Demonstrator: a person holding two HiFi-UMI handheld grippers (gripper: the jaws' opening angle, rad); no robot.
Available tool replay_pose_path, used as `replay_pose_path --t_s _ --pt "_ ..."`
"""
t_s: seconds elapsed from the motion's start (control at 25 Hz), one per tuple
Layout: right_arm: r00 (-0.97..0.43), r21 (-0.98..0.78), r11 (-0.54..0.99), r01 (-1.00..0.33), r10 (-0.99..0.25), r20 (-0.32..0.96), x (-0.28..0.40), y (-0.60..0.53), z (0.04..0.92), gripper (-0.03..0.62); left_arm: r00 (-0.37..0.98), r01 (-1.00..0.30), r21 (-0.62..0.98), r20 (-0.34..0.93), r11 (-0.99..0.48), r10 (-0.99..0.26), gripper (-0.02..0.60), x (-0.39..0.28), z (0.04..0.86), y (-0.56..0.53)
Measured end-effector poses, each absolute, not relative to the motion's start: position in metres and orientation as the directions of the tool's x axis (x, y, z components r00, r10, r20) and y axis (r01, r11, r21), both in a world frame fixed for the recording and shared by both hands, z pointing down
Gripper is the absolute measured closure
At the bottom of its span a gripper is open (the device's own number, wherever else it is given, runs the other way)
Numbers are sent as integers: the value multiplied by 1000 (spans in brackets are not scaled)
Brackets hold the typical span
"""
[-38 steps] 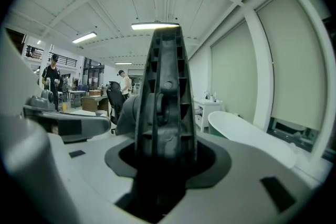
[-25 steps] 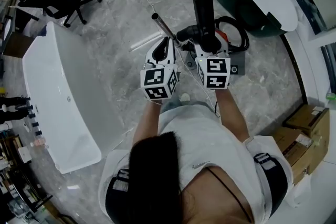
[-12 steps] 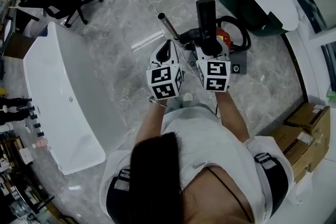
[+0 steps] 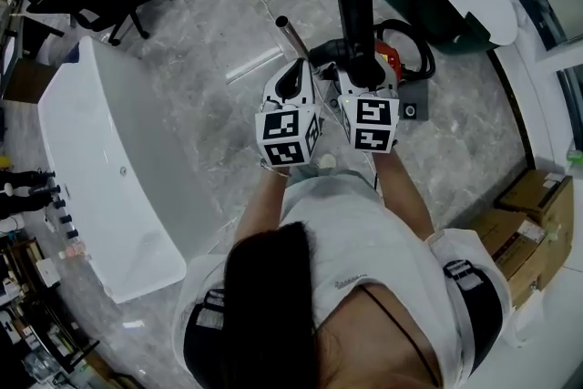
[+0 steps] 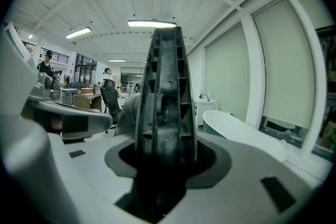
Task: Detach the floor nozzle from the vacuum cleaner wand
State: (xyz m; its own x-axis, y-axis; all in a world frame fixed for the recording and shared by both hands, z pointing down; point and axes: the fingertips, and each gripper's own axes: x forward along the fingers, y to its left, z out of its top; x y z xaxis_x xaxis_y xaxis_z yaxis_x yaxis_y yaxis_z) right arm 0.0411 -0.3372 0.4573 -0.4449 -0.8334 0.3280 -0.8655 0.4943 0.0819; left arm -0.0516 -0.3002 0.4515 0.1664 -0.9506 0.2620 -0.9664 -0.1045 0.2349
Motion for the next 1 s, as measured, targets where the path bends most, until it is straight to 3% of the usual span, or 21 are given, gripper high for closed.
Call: replay_pose_path --t_s 1.0 --pt "-451 99 503 -859 -832 323 23 -318 463 379 133 -970 231 266 -71 -955 577 -76 457 -288"
